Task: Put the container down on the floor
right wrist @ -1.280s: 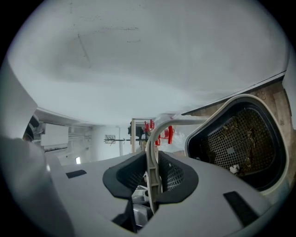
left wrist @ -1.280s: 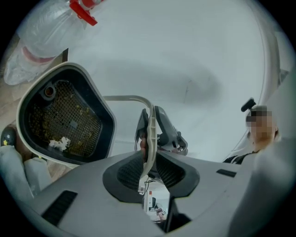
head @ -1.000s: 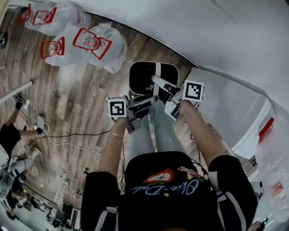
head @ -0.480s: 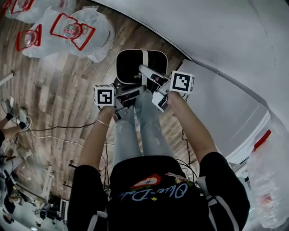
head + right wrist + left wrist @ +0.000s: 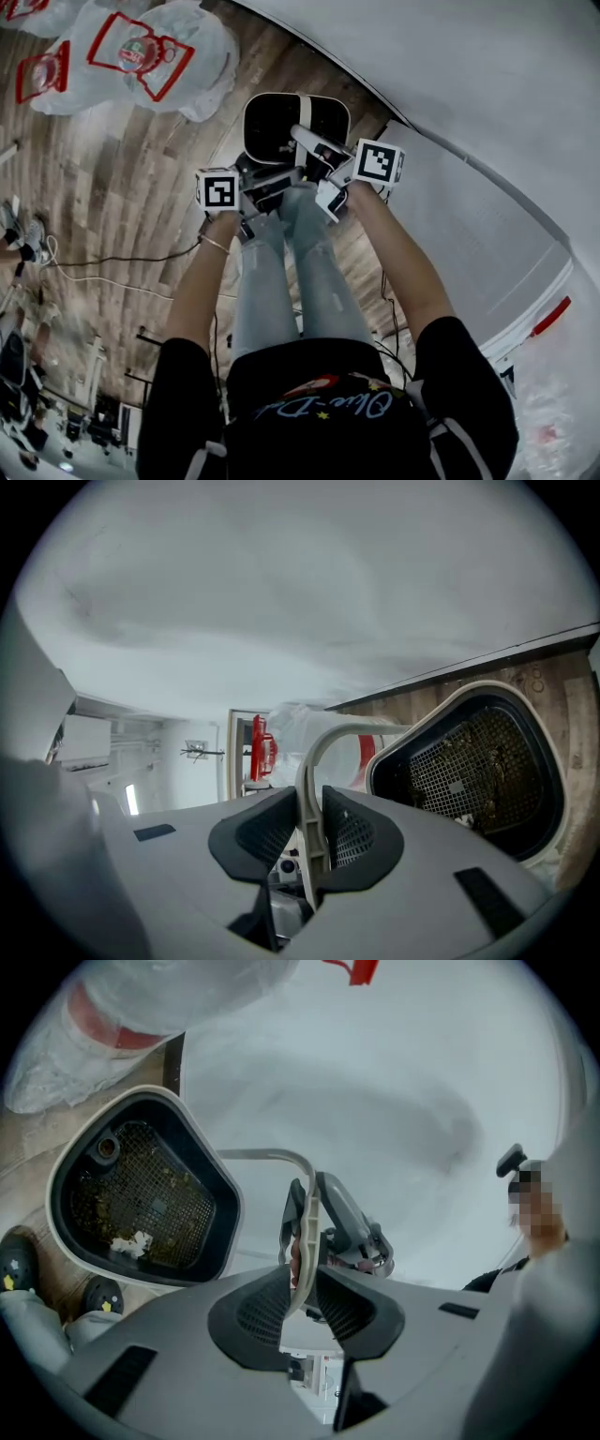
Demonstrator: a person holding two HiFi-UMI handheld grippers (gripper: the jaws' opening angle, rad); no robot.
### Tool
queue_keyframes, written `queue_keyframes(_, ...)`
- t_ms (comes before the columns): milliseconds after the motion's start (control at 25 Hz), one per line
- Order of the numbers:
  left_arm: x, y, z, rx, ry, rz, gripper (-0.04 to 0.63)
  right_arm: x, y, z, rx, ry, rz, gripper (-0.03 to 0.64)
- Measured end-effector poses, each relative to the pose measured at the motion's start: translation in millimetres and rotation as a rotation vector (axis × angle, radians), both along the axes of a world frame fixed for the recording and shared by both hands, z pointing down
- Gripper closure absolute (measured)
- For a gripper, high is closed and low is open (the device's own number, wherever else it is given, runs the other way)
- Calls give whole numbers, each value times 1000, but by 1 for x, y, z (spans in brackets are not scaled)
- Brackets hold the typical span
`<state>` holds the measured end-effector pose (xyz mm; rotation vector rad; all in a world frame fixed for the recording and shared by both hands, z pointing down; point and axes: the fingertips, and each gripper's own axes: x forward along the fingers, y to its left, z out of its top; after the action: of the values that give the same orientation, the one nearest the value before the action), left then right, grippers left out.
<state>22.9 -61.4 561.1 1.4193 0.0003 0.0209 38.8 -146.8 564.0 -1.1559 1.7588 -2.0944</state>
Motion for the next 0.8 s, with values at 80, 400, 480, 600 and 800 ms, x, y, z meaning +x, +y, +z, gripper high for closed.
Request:
queue_keyframes(80,1,-3,6,0,6,0,529,0,-3,6,2,24,-4,557)
queue_keyframes(400,8,7,32,22,-23,2,529,6,9,34,1,47,-1,555)
queue_keyframes(480,8,9,41,35,-45,-5,529,8,12,43,-1,55,10,555)
queue_keyframes(600,9,14,57,38,-69,-25,529,10,15,57,-2,67,12,555)
queue_keyframes(800,17,22,80,42,-100,-32,529,15,25,83,-21,86,-1,555)
